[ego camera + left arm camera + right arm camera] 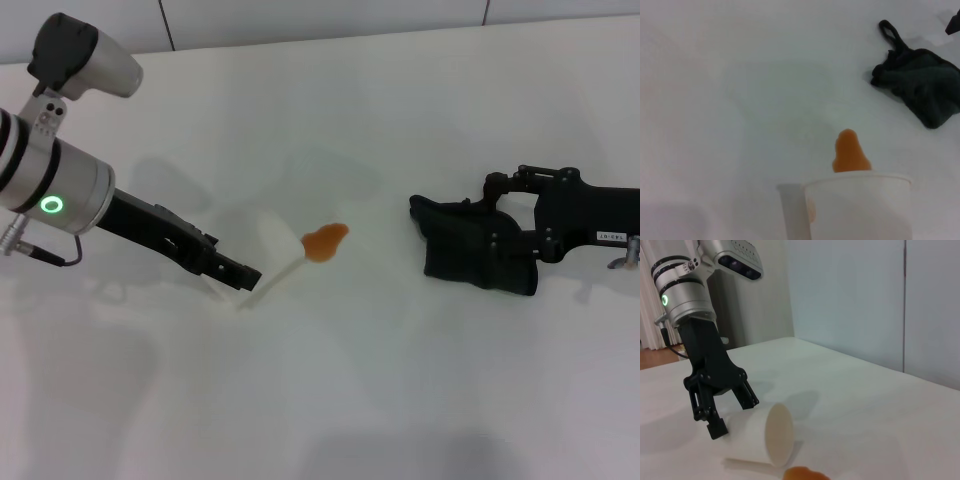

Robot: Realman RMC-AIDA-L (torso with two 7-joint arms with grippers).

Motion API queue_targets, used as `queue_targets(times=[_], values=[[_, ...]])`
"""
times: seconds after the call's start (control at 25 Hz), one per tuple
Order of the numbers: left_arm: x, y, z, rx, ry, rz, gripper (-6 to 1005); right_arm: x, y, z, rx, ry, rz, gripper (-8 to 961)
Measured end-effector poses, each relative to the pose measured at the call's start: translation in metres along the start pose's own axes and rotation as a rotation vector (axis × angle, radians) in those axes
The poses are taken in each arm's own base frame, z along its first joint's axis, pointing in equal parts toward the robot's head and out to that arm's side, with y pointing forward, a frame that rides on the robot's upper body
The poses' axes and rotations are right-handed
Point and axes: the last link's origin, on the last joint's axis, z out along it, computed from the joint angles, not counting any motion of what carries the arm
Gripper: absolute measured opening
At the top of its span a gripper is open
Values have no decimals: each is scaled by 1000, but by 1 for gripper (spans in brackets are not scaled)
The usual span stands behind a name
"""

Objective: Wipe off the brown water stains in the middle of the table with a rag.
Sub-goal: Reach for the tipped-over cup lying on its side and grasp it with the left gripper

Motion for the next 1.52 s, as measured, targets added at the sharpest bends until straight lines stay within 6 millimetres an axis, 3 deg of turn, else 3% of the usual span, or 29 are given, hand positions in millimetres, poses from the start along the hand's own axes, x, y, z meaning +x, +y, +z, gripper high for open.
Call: queue_targets(times=[1.12, 1.52], values=[[-1, -4, 1, 19, 25, -15, 875, 0, 0, 0, 3, 1, 0, 827], [-2, -2, 3, 10, 9, -7, 817, 1, -1, 0, 5, 4, 1, 827]])
